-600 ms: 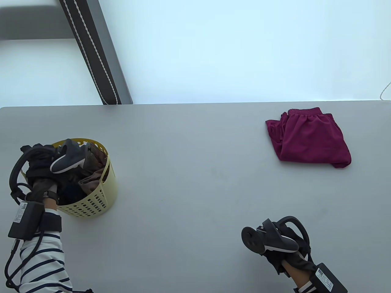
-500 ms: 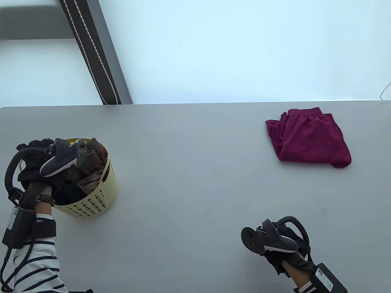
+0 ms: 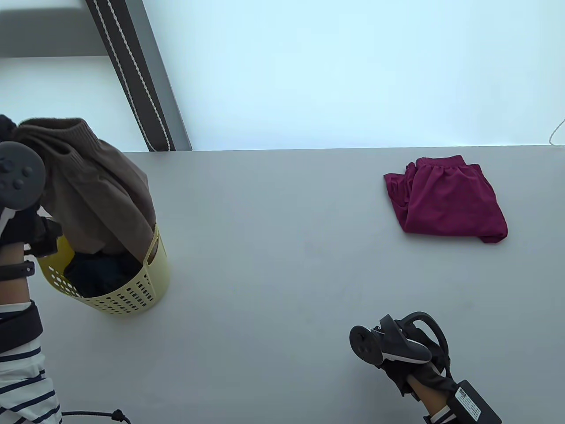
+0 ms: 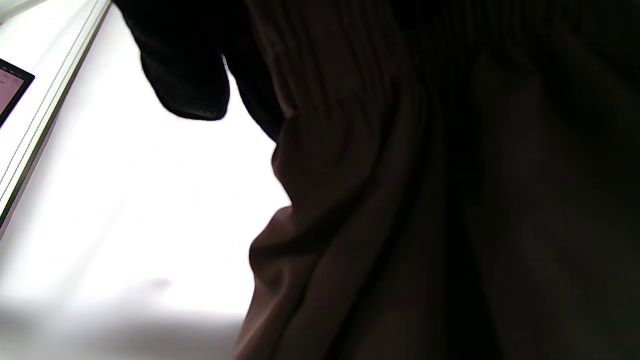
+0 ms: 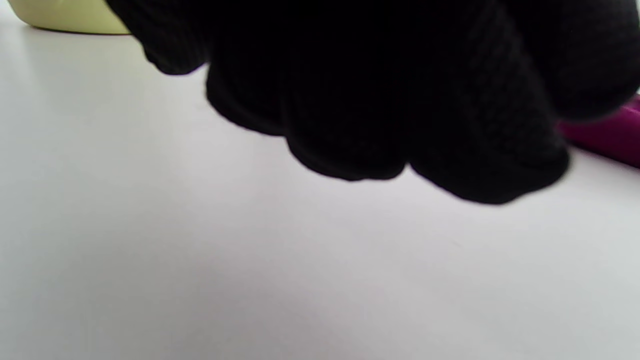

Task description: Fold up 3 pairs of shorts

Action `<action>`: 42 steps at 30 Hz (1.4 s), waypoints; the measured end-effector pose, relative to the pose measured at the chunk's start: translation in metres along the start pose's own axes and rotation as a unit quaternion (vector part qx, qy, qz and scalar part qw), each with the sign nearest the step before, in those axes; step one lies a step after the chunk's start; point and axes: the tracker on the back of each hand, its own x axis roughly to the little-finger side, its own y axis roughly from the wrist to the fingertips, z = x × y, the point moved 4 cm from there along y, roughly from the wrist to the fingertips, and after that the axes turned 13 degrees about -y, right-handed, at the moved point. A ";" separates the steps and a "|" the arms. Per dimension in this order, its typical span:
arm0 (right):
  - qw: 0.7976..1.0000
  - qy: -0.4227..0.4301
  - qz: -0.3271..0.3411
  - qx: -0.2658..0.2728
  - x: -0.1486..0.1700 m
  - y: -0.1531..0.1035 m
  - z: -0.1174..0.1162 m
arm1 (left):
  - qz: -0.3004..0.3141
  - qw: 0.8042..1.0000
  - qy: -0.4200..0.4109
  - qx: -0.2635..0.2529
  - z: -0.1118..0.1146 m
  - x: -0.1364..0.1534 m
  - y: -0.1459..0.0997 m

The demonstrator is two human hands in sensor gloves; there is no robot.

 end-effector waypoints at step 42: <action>1.000 -0.002 -0.011 -0.010 0.007 0.001 -0.002 | 0.455 0.792 -0.004 0.407 0.133 -0.246 -0.170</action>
